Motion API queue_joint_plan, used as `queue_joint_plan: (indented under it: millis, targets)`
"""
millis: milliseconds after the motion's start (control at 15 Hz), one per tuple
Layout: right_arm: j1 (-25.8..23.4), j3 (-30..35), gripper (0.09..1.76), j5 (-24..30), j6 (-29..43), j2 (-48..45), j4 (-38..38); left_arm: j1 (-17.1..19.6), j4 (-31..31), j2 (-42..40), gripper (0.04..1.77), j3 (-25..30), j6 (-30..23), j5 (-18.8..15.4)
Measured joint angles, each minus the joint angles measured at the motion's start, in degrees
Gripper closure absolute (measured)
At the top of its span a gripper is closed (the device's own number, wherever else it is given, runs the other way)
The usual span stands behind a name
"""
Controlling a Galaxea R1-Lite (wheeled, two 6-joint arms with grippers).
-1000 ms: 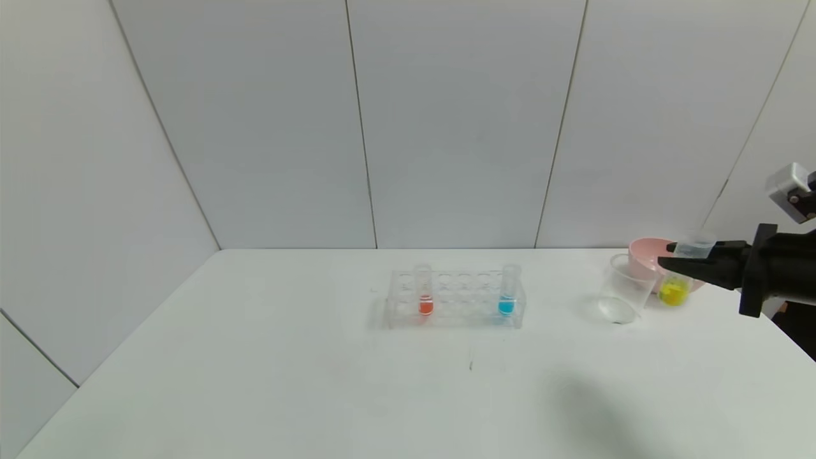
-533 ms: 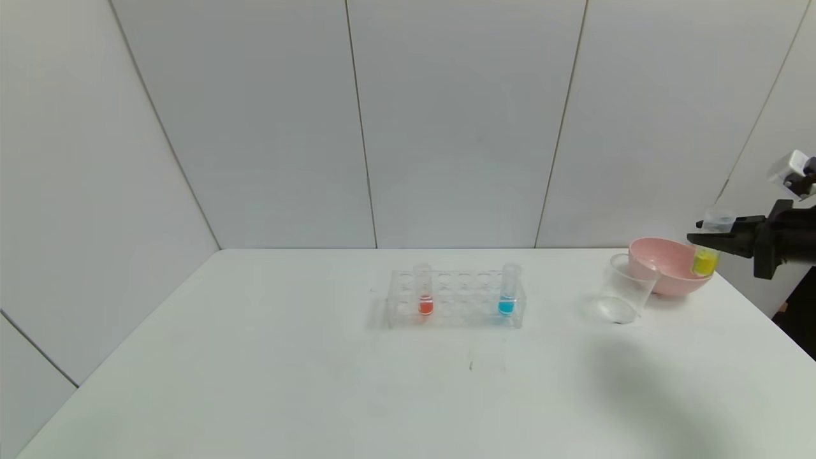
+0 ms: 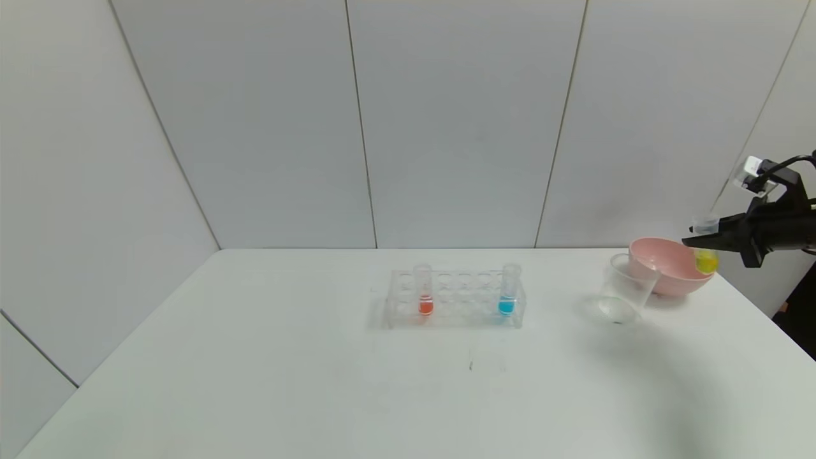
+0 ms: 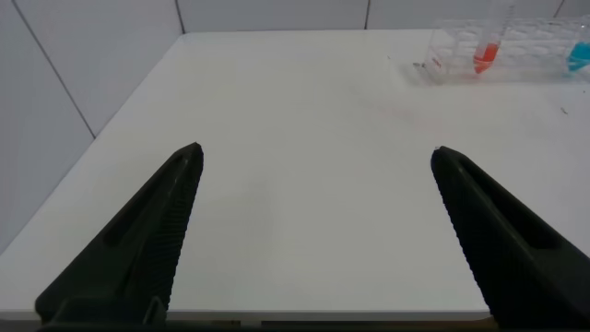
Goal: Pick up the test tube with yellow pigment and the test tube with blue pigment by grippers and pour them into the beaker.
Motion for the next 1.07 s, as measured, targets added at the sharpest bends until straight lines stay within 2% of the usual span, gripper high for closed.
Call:
queue_joint_plan:
  millis: [467,1067]
  targets:
    - [1.68,-18.76,1.32,-12.57,-7.56,7.75,16.94,0.00,0.00,0.00,0.05,0.00,0.00,0.00]
    - [7.96,-20.36,1.32,-25.21,-8.33,8.30,21.27,-0.02,0.00,0.00,0.05,0.00,0.02,0.00]
